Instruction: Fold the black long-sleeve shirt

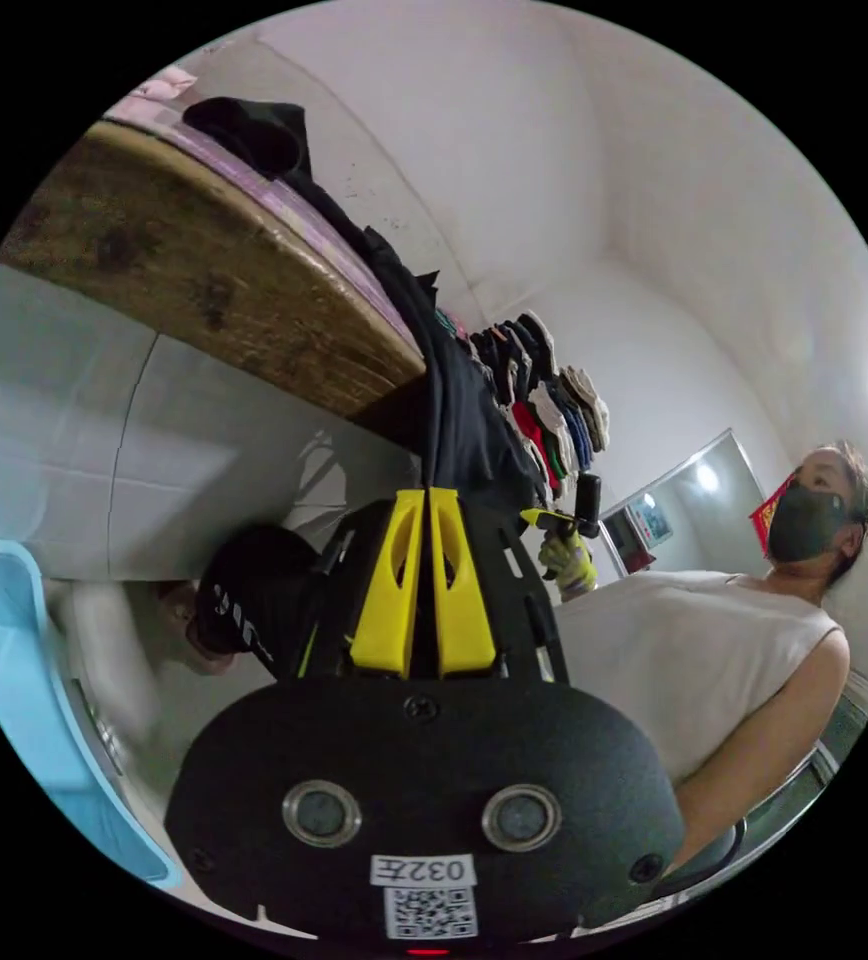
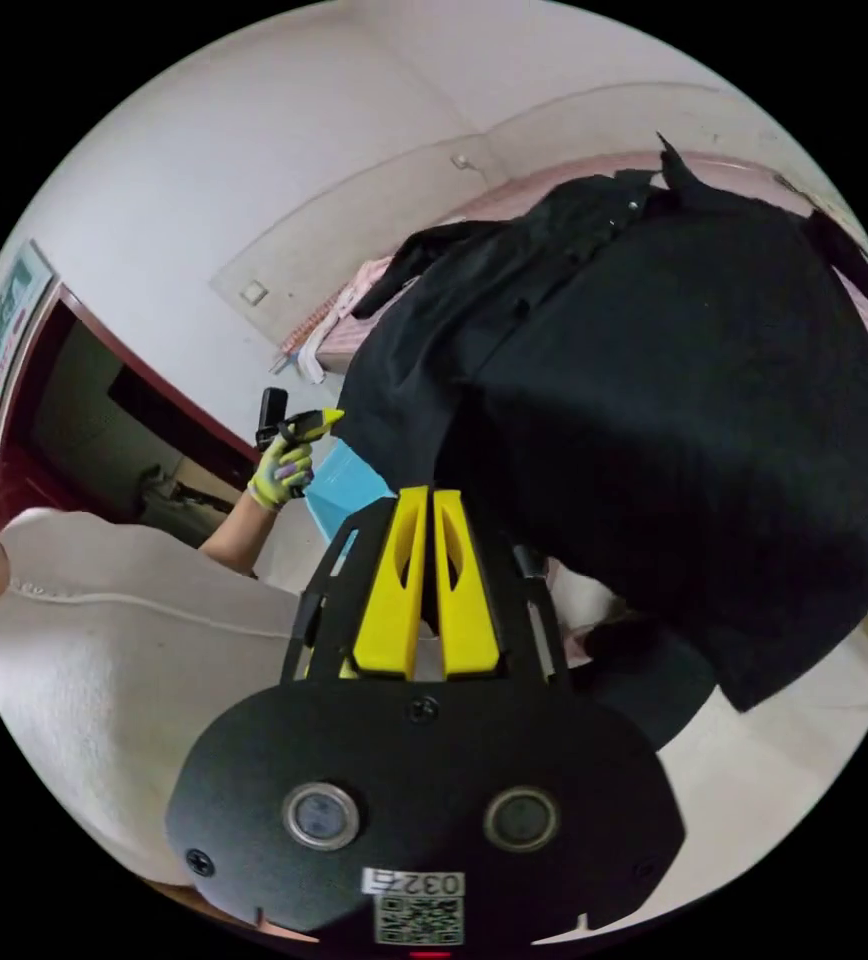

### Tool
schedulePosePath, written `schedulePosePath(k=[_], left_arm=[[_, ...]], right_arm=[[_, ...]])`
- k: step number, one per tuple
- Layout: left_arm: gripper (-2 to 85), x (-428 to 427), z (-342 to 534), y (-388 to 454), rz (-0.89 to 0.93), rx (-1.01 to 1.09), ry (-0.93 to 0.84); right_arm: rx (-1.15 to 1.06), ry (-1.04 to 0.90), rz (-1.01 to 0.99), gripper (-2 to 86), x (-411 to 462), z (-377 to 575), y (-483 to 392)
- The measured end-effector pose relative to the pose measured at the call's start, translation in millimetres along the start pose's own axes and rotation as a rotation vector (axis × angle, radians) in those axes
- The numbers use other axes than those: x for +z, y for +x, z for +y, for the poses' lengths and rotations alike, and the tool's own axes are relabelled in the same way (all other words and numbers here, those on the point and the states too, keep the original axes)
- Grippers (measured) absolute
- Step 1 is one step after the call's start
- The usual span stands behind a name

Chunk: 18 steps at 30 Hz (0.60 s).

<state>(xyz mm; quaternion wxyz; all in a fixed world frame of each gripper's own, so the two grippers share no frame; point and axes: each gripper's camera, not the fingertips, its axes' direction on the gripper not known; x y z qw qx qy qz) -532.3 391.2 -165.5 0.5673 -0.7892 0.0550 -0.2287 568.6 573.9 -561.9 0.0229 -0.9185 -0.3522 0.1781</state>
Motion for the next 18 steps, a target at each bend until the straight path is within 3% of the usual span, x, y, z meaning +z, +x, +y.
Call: schedulePosePath(k=[3, 5, 9, 14, 18], left_arm=[[-0.9, -7, 3, 23, 0.01, 0.139, 0.035], [-0.9, -10, 7, 31, -0.019, 0.193, 0.039], [-0.5, -1, 11, 3, -0.058, 0.031, -0.03], [1.7, -5, 23, -18, -0.259, -0.221, 0.015], [-0.8, -8, 14, 34, -0.292, -0.01, 0.138]], right_arm=[[-0.087, 0.088, 0.099, -0.9, -16, 1, -23], [-0.086, 0.023, 0.138, -0.6, -4, -1, -19], [0.037, -0.21, -0.078, 4.1, 41, -6, 16], [0.054, -0.046, -0.103, 8.7, 22, -26, 12], [-0.033, 0.073, -0.002, 5.8, -10, -58, -14]])
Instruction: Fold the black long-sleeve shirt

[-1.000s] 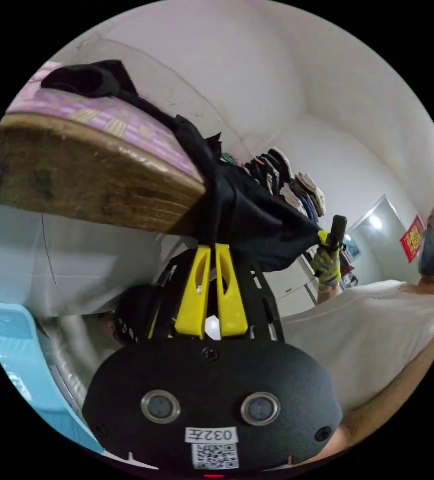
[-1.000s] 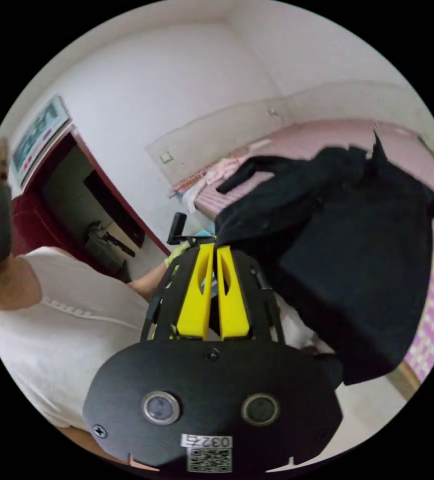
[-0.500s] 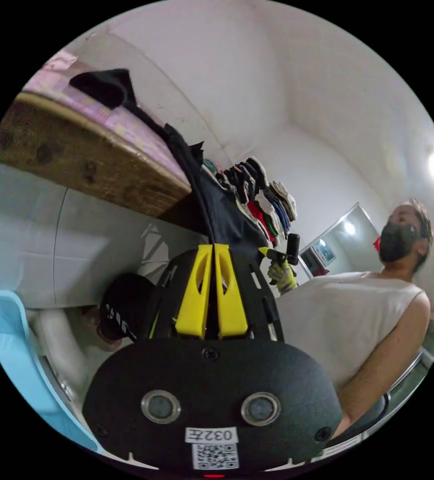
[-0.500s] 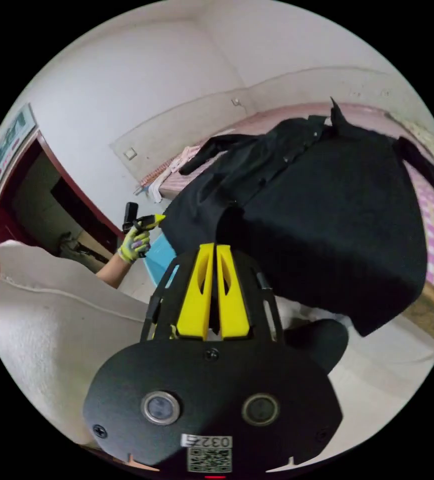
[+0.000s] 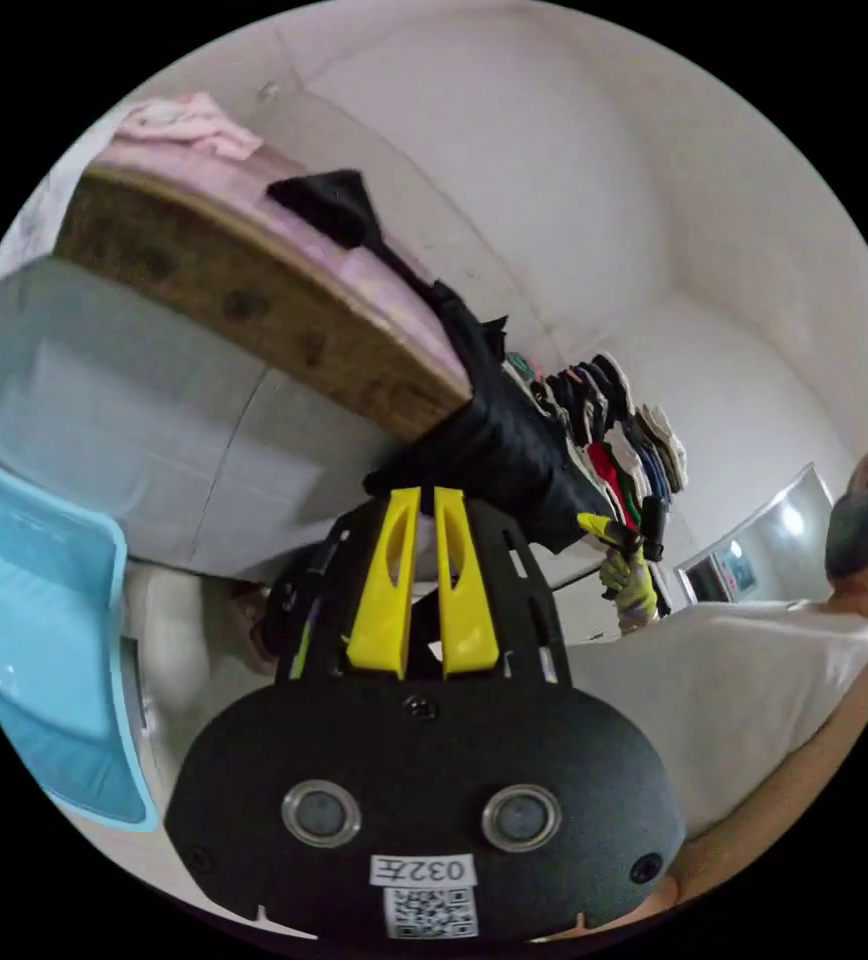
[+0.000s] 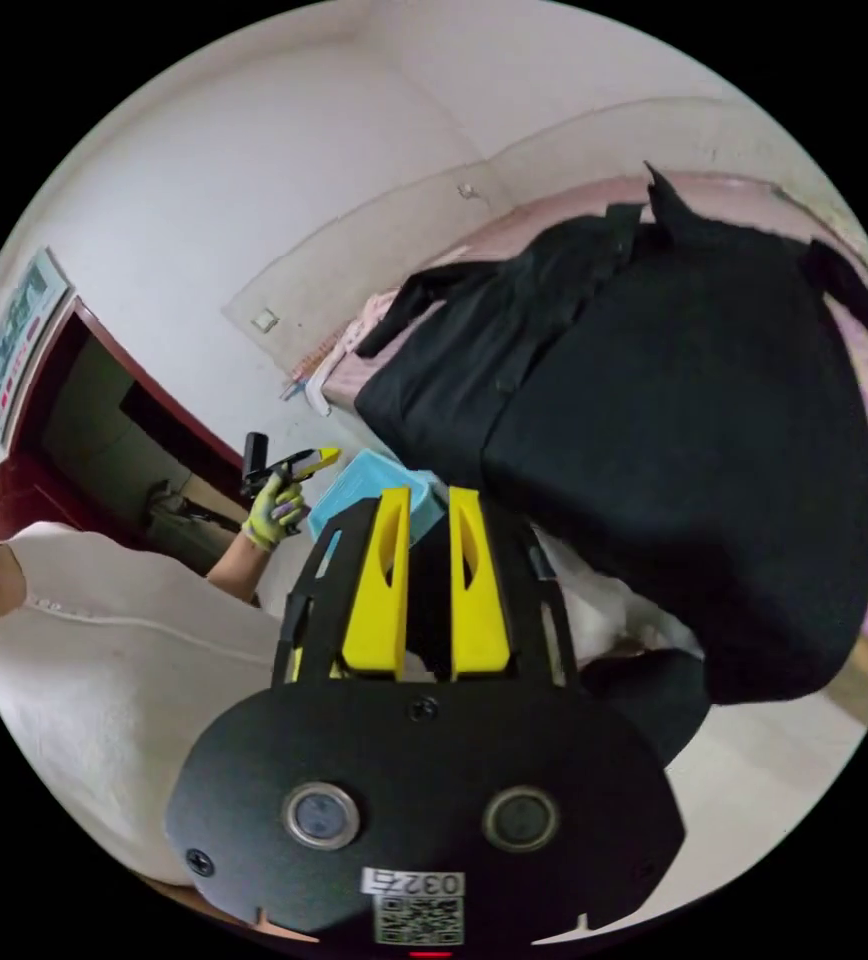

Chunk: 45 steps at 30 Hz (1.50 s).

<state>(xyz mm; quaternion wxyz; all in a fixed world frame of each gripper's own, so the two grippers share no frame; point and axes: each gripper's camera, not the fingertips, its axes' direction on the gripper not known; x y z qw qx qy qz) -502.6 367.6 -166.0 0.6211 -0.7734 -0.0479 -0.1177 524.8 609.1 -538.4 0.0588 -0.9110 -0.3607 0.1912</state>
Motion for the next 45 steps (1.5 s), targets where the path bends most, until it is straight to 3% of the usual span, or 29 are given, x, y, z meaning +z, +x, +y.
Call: schedulePosePath(k=[10, 15, 18, 28, 33, 37, 45], left_arm=[[-0.9, 88, -50, 115, 0.106, 0.358, -0.096], [-0.9, 138, -66, 141, -0.028, 0.39, -0.218], [-0.9, 152, -69, 143, -0.138, 0.388, -0.265], [-0.9, 141, -68, 116, -0.019, 0.335, -0.234], [-0.9, 134, -65, 106, 0.02, 0.334, -0.233], [-0.9, 128, -63, 98, 0.046, 0.327, -0.224], [-0.9, 116, -55, 87, 0.059, 0.324, -0.21]], right_arm=[[0.042, 0.009, 0.134, 4.8, -17, -186, 47], [0.223, -0.152, 0.257, 3.3, 32, -305, 130], [0.319, -0.15, 0.279, 0.0, 43, -341, 169], [0.248, -0.169, 0.286, -0.9, 93, -418, 193], [0.283, -0.003, 0.155, 0.2, 68, -429, 205], [0.282, -0.049, 0.104, 5.1, 71, -437, 212], [0.239, -0.06, 0.267, 6.7, 77, -462, 195]])
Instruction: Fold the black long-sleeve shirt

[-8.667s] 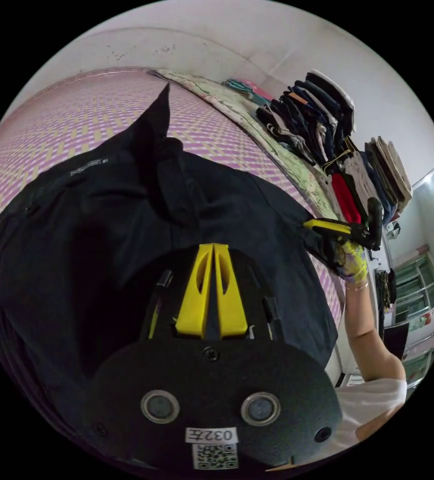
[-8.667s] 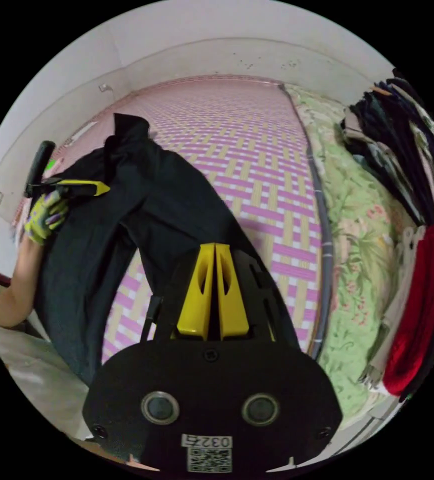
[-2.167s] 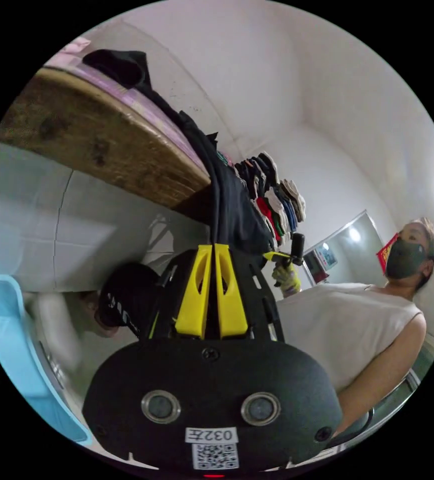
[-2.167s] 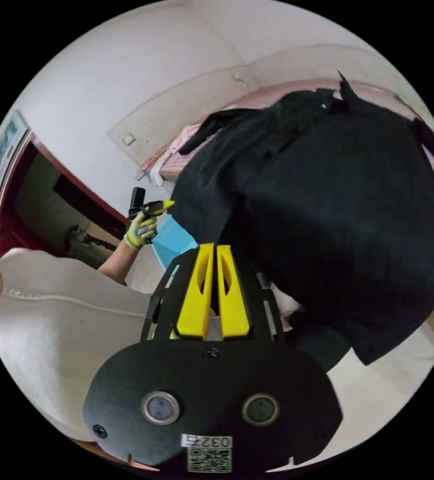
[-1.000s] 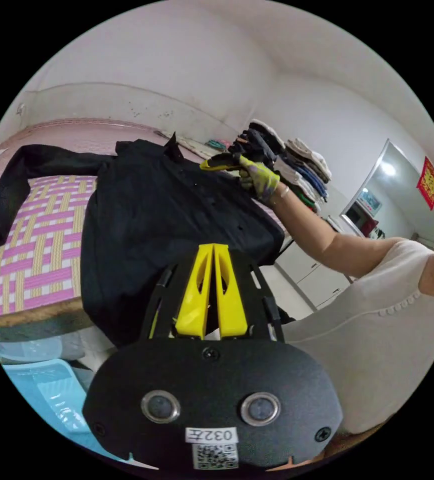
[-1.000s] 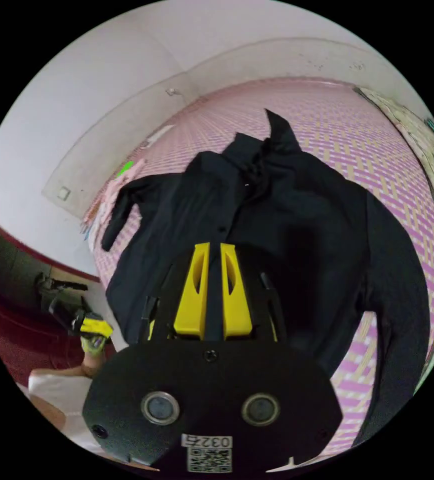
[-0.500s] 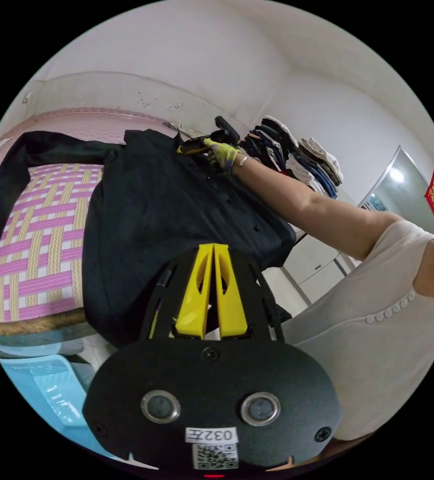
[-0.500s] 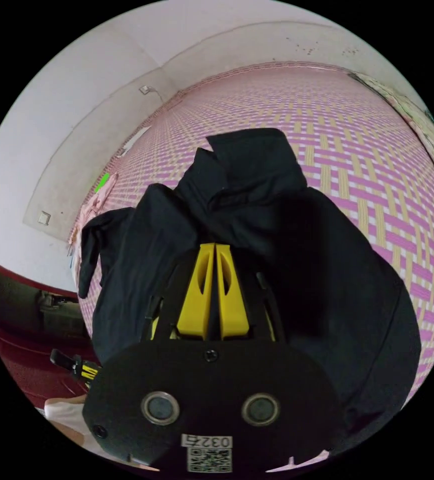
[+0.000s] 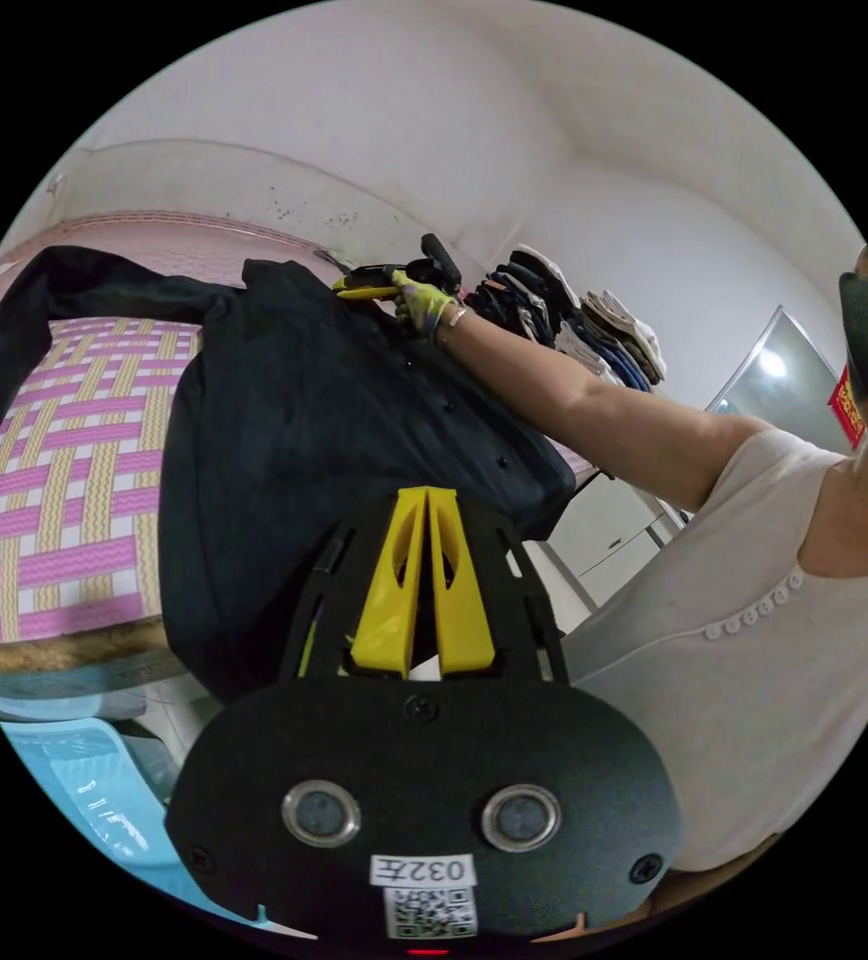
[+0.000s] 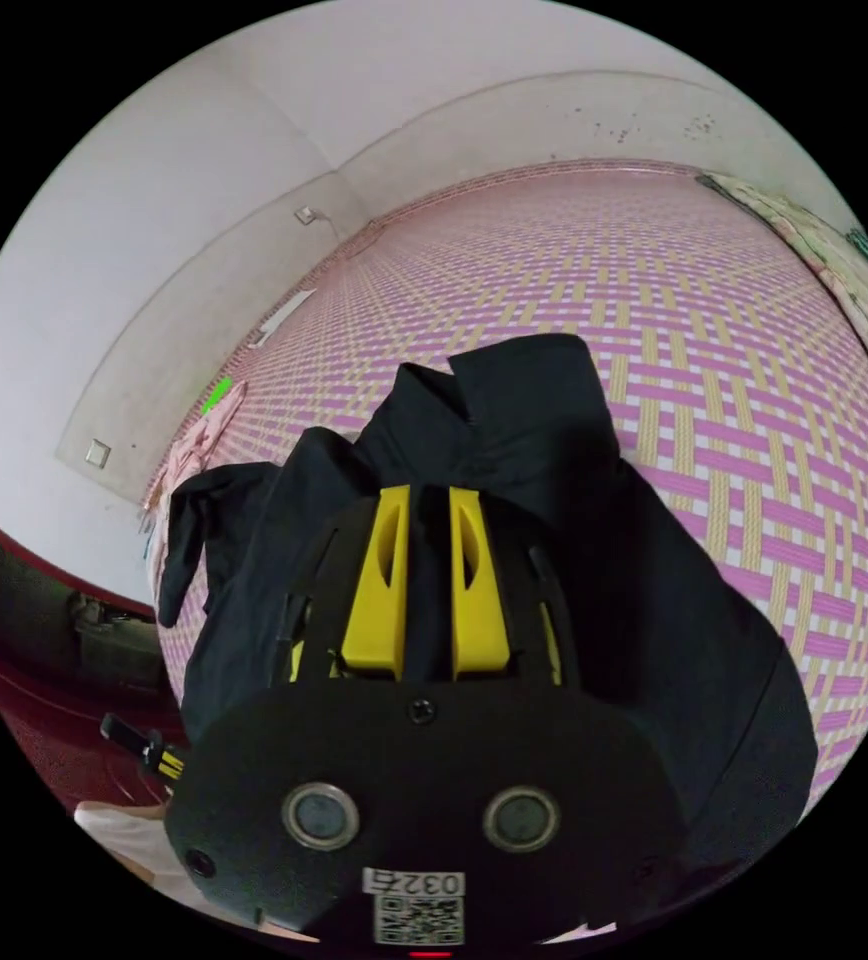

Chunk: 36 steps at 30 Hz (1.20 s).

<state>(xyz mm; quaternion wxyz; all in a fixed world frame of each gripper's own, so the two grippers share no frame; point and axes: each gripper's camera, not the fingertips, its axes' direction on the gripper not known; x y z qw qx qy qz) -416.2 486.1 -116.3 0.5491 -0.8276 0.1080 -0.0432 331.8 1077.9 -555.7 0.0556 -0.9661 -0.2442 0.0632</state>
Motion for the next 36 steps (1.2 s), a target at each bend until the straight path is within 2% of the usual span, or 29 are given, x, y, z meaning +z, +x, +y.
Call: schedulePosePath(k=[4, 6, 15, 20, 25, 28, 31, 34, 36], left_arm=[[-0.9, -4, 5, -4, 0.017, -0.007, 0.006], [-0.9, -7, 9, -6, 0.026, -0.01, 0.01], [-0.9, -14, 21, -7, 0.035, -0.01, 0.014], [-0.9, -16, 27, -7, 0.051, -0.015, 0.023], [-0.9, -16, 32, -7, 0.079, -0.023, 0.029], [-0.9, -15, 35, -4, 0.087, -0.024, 0.03], [-0.9, -12, 36, 1, 0.085, -0.024, 0.03], [-0.9, -8, 37, 9, 0.079, -0.027, 0.032], [-0.8, -4, 37, 15, 0.077, -0.027, 0.034]], right_arm=[[0.055, -0.084, 0.012, 7.1, 13, -7, 2], [0.043, -0.079, -0.02, 4.2, 12, -7, -1], [0.137, -0.061, 0.045, 8.0, -11, -6, 15], [0.221, -0.048, -0.074, 9.9, -8, 2, 41], [0.179, 0.045, -0.173, 3.6, -20, 13, 43], [0.062, 0.087, -0.214, -0.4, -39, 12, 18], [-0.036, 0.142, -0.135, -0.9, -71, 7, -10], [-0.033, 0.18, -0.042, -0.9, -93, 5, -7], [0.003, 0.135, 0.066, -0.7, -84, 6, 12]])
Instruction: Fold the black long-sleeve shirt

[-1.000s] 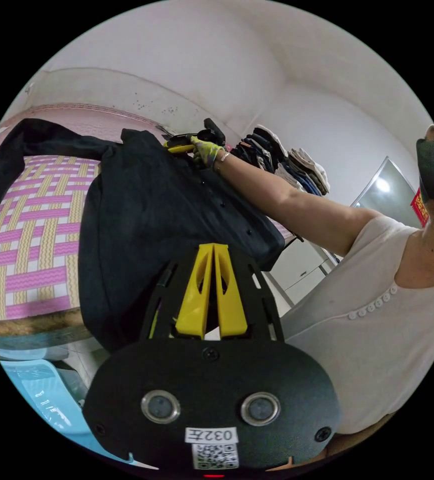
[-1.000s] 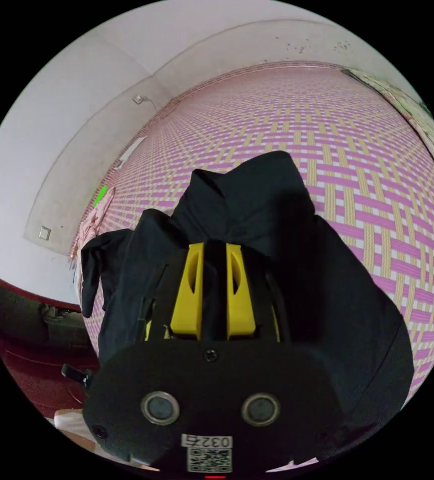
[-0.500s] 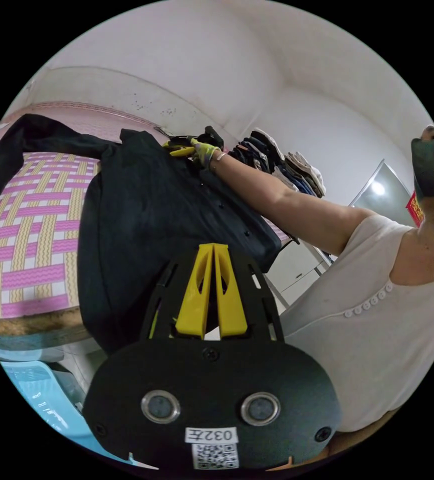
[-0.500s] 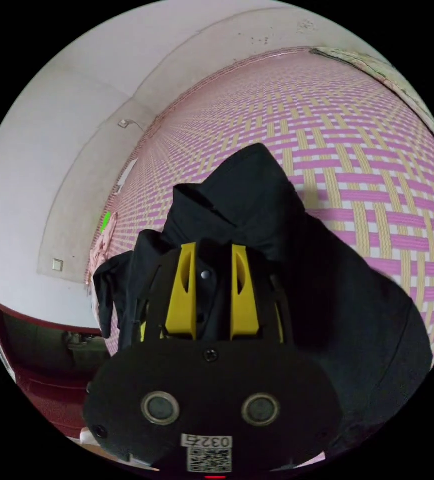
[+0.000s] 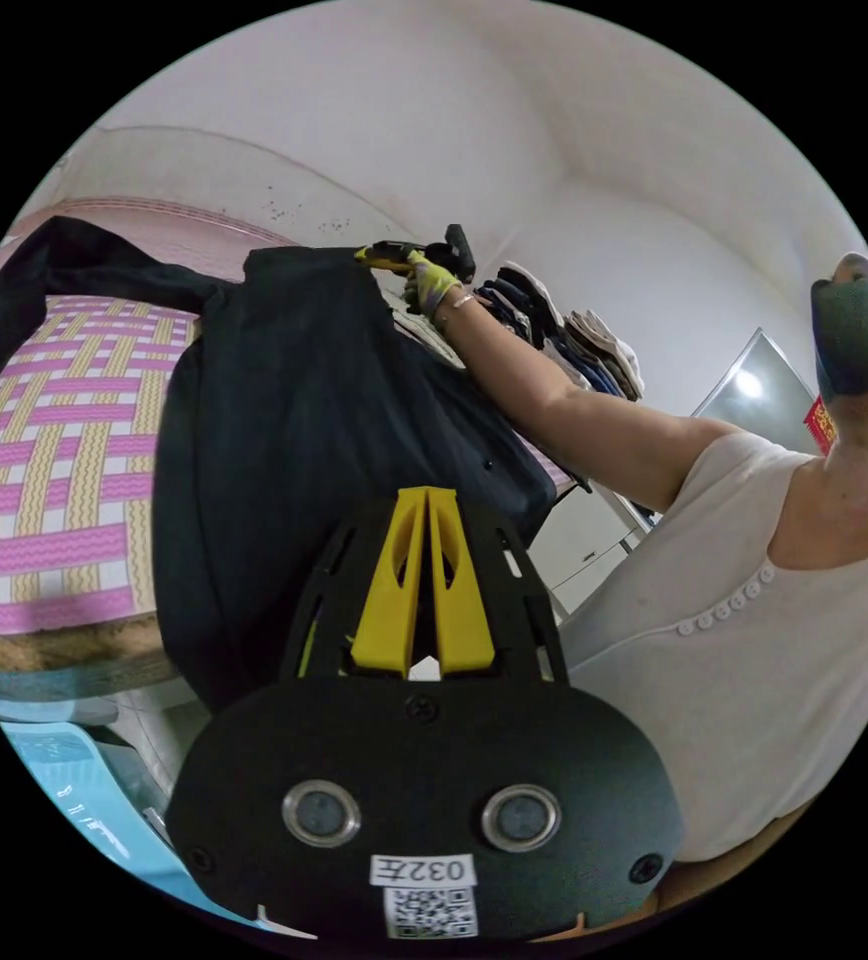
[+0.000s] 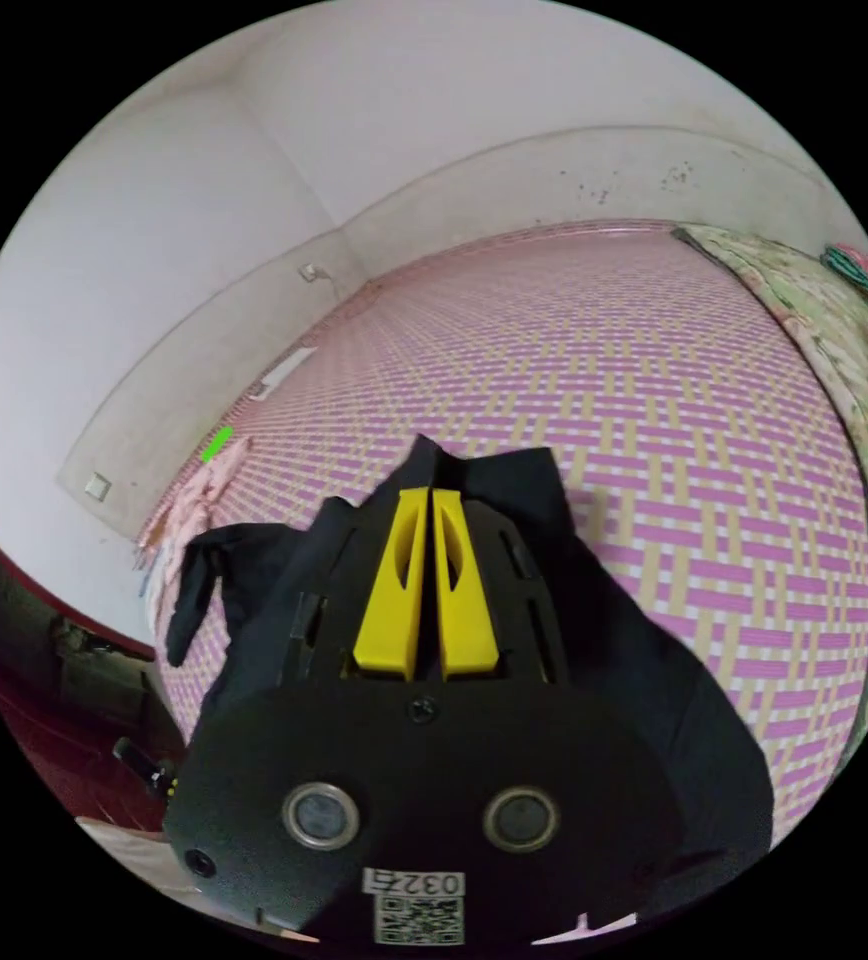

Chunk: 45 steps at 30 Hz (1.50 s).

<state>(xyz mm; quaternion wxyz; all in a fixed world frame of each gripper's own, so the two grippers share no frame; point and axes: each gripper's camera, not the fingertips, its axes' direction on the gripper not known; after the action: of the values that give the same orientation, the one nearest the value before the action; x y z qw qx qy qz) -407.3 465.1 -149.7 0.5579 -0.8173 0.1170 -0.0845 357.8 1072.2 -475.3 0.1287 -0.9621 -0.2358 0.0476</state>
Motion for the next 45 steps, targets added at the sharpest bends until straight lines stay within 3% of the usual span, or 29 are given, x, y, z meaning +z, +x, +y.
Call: schedulePosePath(k=[4, 7, 10, 15, 19, 22, 26, 29, 32, 36, 41, 45], left_arm=[[-0.3, 10, -4, 13, -0.019, 0.001, -0.016], [2.7, 3, -10, 29, -0.056, 0.03, -0.008], [5.2, -47, -19, 35, -0.276, 0.009, 0.12], [10.5, -159, -31, -6, -0.67, -0.247, 0.3], [13.3, -174, -42, -45, -0.619, -0.37, 0.273], [14.0, -141, -63, -67, -0.576, -0.41, 0.114], [3.0, -104, -95, -51, -0.733, -0.343, 0.018], [-0.5, -107, -125, -39, -0.711, -0.288, -0.057], [-0.9, -171, -153, -10, -0.827, -0.279, 0.044], [-0.9, -274, -161, -10, -0.902, -0.454, 0.175], [-0.9, -308, -153, -39, -0.834, -0.609, 0.184], [-1.0, -308, -172, -31, -0.838, -0.596, 0.145]], right_arm=[[0.066, -0.094, 0.014, 1.3, 33, 16, 34], [0.125, 0.051, 0.038, 4.4, 6, 36, 37], [0.004, 0.169, 0.003, 5.5, -32, 60, 3], [-0.257, -0.075, -0.224, 5.1, -35, 116, -58], [-0.285, -0.151, -0.329, 5.2, -36, 151, -68], [-0.252, -0.189, -0.405, 5.9, -28, 162, -63], [-0.223, -0.228, -0.46, 6.1, -6, 164, -57], [-0.213, -0.27, -0.437, 5.4, 11, 164, -54], [-0.193, -0.309, -0.405, 4.6, 22, 161, -45], [-0.138, -0.37, -0.392, -0.2, 39, 147, -33], [-0.123, -0.37, -0.413, -0.9, 43, 136, -22], [-0.094, -0.375, -0.458, -1.0, 49, 127, -9]])
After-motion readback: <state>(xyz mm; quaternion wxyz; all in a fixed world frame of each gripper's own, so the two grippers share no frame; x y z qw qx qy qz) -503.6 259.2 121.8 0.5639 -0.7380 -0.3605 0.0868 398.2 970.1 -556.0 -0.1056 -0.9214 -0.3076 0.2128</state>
